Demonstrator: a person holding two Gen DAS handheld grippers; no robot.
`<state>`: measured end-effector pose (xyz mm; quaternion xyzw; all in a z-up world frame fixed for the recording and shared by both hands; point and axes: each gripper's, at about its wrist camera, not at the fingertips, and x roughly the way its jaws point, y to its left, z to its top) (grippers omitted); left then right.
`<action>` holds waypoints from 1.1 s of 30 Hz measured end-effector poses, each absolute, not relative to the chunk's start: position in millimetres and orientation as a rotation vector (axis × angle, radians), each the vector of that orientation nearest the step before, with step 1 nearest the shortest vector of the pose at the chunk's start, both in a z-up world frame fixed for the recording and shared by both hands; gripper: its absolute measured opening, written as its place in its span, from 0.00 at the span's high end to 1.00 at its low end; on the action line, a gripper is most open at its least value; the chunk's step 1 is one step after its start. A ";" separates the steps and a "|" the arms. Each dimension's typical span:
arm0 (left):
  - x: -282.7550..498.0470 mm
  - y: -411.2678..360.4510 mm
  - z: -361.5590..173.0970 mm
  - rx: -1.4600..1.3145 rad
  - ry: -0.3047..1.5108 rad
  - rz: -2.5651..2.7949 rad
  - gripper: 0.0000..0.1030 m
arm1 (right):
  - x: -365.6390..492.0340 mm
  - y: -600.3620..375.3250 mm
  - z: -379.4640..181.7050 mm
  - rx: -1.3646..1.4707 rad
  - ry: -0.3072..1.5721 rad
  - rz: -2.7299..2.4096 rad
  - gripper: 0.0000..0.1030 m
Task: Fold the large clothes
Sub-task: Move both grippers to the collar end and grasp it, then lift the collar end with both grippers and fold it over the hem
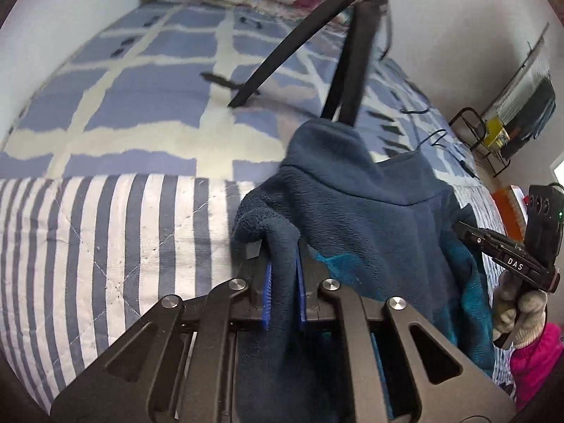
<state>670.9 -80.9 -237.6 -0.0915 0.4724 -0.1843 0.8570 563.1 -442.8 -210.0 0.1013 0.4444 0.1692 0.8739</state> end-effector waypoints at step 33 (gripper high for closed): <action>428.8 -62.7 -101.6 -0.246 0.786 -0.507 0.95 | 358.1 -433.4 -78.9 0.085 0.704 0.438 0.95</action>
